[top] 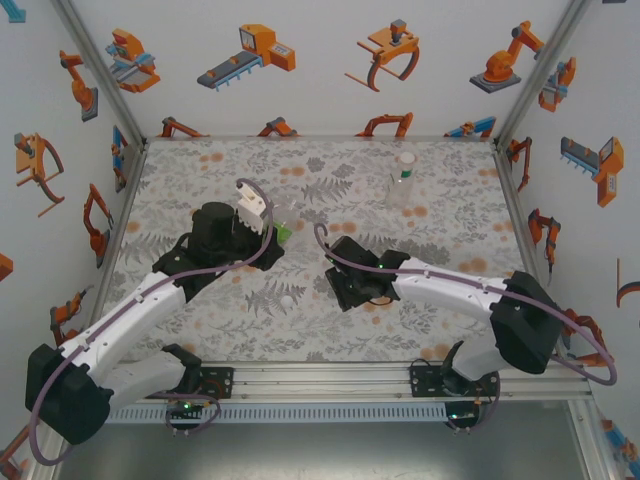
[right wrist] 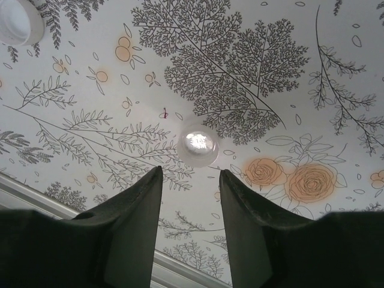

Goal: Screw on the bottle caps

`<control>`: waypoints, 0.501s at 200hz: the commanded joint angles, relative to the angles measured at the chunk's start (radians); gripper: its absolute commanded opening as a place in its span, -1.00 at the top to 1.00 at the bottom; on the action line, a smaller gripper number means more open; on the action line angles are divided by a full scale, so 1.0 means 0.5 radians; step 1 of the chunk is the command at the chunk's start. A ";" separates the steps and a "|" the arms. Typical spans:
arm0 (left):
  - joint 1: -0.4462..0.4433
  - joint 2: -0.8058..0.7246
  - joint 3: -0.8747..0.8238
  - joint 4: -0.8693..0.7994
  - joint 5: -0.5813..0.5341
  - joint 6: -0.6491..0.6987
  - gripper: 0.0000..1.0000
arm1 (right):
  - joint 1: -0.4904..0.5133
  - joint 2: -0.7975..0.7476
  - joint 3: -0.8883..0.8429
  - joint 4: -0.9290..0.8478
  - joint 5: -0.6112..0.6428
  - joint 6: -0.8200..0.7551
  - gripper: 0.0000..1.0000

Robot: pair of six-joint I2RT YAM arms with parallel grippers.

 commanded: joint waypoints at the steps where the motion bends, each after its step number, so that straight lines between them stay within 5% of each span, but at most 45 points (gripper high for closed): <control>1: 0.011 -0.084 0.007 0.034 0.005 -0.027 1.00 | 0.005 0.032 0.039 0.028 -0.030 -0.043 0.18; 100: 0.010 -0.137 -0.032 0.003 -0.047 -0.058 1.00 | 0.004 0.079 -0.067 0.119 -0.026 0.003 0.26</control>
